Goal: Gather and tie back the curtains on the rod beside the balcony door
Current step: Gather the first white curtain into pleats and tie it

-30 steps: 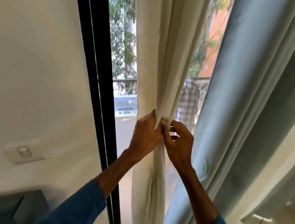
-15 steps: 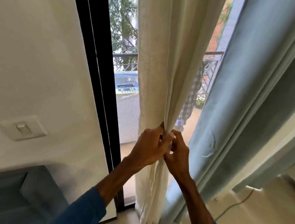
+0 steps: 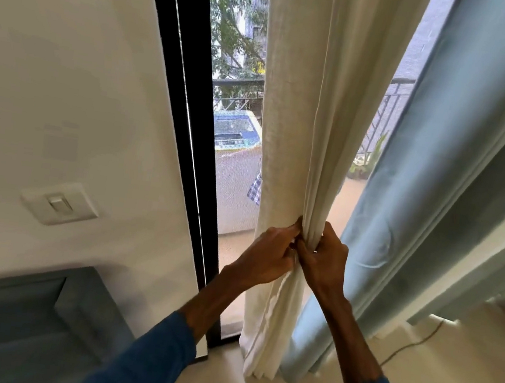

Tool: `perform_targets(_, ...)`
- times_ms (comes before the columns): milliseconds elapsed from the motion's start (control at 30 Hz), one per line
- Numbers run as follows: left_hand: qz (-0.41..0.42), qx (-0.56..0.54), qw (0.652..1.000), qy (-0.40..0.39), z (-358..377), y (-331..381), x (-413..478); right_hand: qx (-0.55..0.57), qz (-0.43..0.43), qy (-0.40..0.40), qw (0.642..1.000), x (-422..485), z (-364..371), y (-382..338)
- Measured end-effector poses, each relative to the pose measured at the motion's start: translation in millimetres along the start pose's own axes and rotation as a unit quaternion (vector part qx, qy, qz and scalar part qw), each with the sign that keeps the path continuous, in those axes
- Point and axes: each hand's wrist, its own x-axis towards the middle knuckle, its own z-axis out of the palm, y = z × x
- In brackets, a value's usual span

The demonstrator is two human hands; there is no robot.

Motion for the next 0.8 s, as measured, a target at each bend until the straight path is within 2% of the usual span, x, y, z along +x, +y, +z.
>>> perform_targets(67, -0.015, -0.031, 0.999, 0.014, 1.1, -6.5, -0.3, 0.019, 0.025, 0.002, 1.0, 2.3, -3.2, -3.9)
perform_targets(133, -0.059, -0.06, 0.994, 0.074, 6.2, -14.7, -3.8, 0.012, 0.057, -0.005, 0.998, 5.4, -6.2, -5.3)
perform_targets(200, -0.113, -0.042, 0.986, 0.115, 18.3, -26.5, -11.1, -0.026, 0.073, -0.017, 0.997, 7.4, -7.0, -2.8)
perform_targets(333, -0.182, -0.032, 0.981, 0.064, 49.1, -41.3, -24.8, -0.053, 0.078, -0.041, 0.995, 5.6, -5.9, 0.5)
perform_targets(467, -0.174, -0.098, 0.98, -0.008, 62.9, -42.5, -31.2, -0.064, 0.077, -0.042, 0.994, 5.1, -8.0, 3.0)
perform_targets(533, -0.175, -0.097, 0.98, -0.024, 65.4, -40.2, -35.9, -0.071, 0.082, -0.037, 0.993, 5.3, -9.8, 3.3)
perform_targets(667, -0.171, -0.065, 0.981, 0.072, 68.0, -38.2, -39.4, -0.069, 0.077, -0.031, 0.994, 1.3, -11.4, -5.1)
perform_targets(800, -0.134, -0.013, 0.986, 0.095, 63.2, -40.6, -42.8, -0.058, 0.07, -0.041, 0.995, -0.2, -10.8, -4.9)
